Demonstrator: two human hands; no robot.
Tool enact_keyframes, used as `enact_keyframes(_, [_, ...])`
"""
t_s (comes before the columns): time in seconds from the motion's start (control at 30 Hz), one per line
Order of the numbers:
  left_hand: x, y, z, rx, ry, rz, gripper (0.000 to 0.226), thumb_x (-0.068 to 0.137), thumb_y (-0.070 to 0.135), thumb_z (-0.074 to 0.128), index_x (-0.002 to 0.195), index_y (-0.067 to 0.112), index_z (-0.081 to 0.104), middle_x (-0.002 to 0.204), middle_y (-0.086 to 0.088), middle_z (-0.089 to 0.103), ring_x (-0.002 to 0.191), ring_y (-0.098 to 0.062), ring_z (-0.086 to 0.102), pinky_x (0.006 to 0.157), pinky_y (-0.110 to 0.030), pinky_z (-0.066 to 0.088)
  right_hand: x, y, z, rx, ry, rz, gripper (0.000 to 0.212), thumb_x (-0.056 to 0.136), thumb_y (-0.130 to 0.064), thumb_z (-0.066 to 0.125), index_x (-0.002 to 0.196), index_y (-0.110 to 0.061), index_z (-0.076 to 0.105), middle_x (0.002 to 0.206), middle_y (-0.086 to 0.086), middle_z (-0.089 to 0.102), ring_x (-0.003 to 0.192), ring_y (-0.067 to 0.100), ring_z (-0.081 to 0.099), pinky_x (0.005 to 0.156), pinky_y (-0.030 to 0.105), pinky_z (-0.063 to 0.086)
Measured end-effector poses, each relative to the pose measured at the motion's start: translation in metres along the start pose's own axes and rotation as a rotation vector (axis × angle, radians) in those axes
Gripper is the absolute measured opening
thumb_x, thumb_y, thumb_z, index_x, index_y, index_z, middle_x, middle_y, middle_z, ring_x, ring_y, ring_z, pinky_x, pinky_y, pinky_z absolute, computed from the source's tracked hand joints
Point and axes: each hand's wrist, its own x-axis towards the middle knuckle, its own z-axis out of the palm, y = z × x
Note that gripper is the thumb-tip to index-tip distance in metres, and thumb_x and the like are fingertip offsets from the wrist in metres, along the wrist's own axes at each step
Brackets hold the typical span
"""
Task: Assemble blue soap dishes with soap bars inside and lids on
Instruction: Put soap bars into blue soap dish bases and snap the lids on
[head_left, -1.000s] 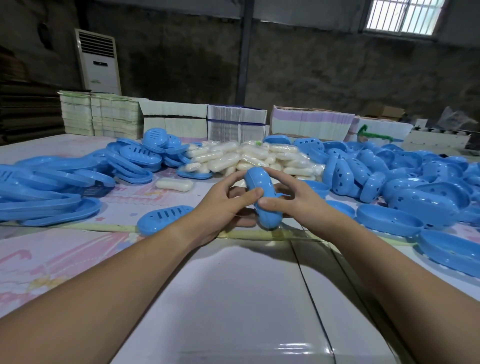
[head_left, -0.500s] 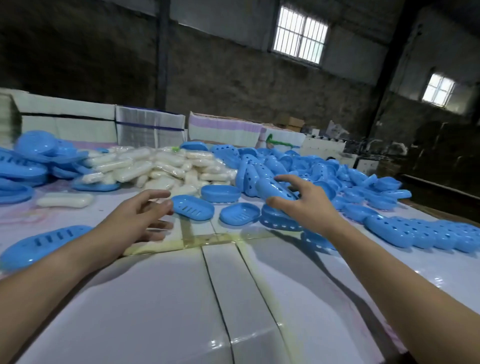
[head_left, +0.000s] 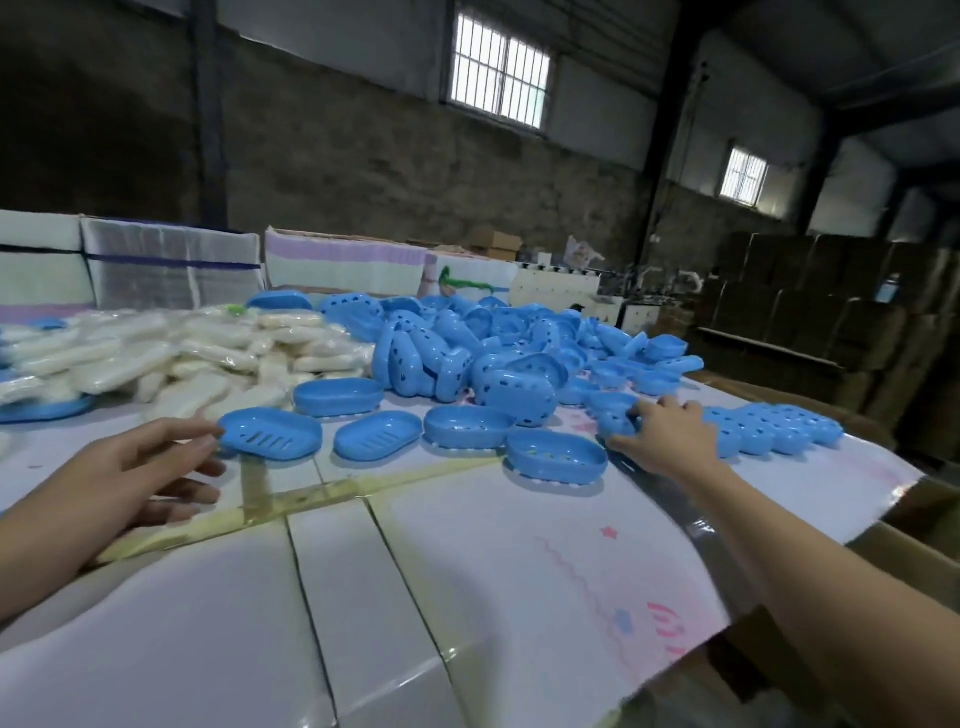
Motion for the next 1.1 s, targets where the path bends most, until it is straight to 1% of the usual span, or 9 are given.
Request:
enact_keyframes(0.1, [0.008,-0.001,-0.001,-0.017,-0.003,-0.081,0.021,0.093,0.031,0.060,0.107,0.024,0.074,0.090,-0.010,0.074,0.062,-0.018,0.072,0.056,-0.027,0.061,0.005,-0.005,0.003,-0.027,0.009,0.041,0.045,0.085,-0.056,0.057,0.121,-0.029,0.056,0.131,0.008,0.049,0.126,0.033,0.038,0.101,0.051,0.038])
enact_keyframes(0.2, [0.007,0.001,-0.005,0.013,-0.039,-0.126,0.021,0.102,0.013,0.051,0.105,0.017,0.072,0.089,-0.016,0.070,0.058,-0.023,0.068,0.049,-0.028,0.060,0.011,-0.018,0.000,-0.029,0.071,0.021,0.034,0.090,-0.034,0.056,0.123,-0.025,0.055,0.131,0.009,0.046,0.127,0.034,0.036,0.103,0.050,0.034])
enact_keyframes(0.37, [0.003,0.000,0.003,0.047,0.025,-0.061,0.018,0.100,0.014,0.054,0.103,0.015,0.072,0.074,-0.001,0.073,0.056,-0.014,0.068,0.049,-0.022,0.057,0.005,-0.073,-0.031,0.198,0.160,-0.155,0.035,0.091,-0.033,0.055,0.125,-0.027,0.058,0.128,0.006,0.052,0.122,0.031,0.041,0.096,0.044,0.040])
enact_keyframes(0.53, [-0.001,0.005,0.005,0.015,0.012,-0.025,0.016,0.089,0.027,0.064,0.092,0.024,0.079,0.078,-0.002,0.074,0.061,-0.012,0.068,0.052,-0.019,0.056,-0.036,-0.160,-0.057,0.518,0.146,-0.404,0.029,0.089,-0.031,0.057,0.116,-0.026,0.067,0.113,0.001,0.063,0.112,0.024,0.053,0.086,0.040,0.051])
enact_keyframes(0.63, [-0.004,0.010,0.006,-0.004,0.031,-0.040,0.016,0.092,0.021,0.064,0.090,0.015,0.079,0.080,-0.006,0.074,0.063,-0.015,0.068,0.052,-0.020,0.056,-0.070,-0.217,-0.065,0.630,0.063,-0.566,0.025,0.087,-0.029,0.060,0.110,-0.026,0.069,0.106,-0.001,0.065,0.100,0.020,0.058,0.080,0.037,0.052])
enact_keyframes(0.8, [-0.013,0.020,0.011,0.033,0.109,-0.018,0.012,0.095,0.009,0.065,0.091,0.006,0.075,0.074,-0.008,0.067,0.059,-0.014,0.062,0.047,-0.022,0.047,-0.115,-0.306,-0.066,0.663,-0.155,-0.786,0.018,0.085,-0.030,0.061,0.101,-0.027,0.069,0.103,0.000,0.068,0.097,0.022,0.061,0.080,0.038,0.054])
enact_keyframes(0.9, [-0.016,0.025,0.012,0.075,0.163,0.003,0.018,0.096,0.008,0.063,0.082,0.006,0.073,0.064,-0.006,0.065,0.053,-0.012,0.057,0.044,-0.022,0.040,-0.131,-0.342,-0.063,0.700,-0.152,-0.830,0.019,0.084,-0.030,0.060,0.100,-0.027,0.070,0.107,0.003,0.068,0.100,0.023,0.060,0.082,0.038,0.053])
enact_keyframes(1.0, [-0.016,0.026,0.009,0.135,0.230,0.026,0.022,0.094,0.010,0.063,0.075,0.011,0.072,0.055,0.003,0.062,0.049,-0.008,0.054,0.044,-0.018,0.039,-0.145,-0.353,-0.046,0.745,-0.121,-0.839,0.019,0.084,-0.029,0.061,0.100,-0.026,0.071,0.100,-0.001,0.068,0.097,0.021,0.061,0.080,0.036,0.051])
enact_keyframes(1.1, [-0.013,0.029,0.003,0.273,0.280,0.062,0.021,0.093,0.015,0.064,0.073,0.016,0.072,0.053,0.010,0.060,0.049,-0.003,0.054,0.046,-0.014,0.040,-0.151,-0.351,-0.038,0.769,-0.147,-0.949,0.020,0.082,-0.026,0.062,0.099,-0.027,0.073,0.091,-0.006,0.066,0.090,0.016,0.060,0.080,0.037,0.050])
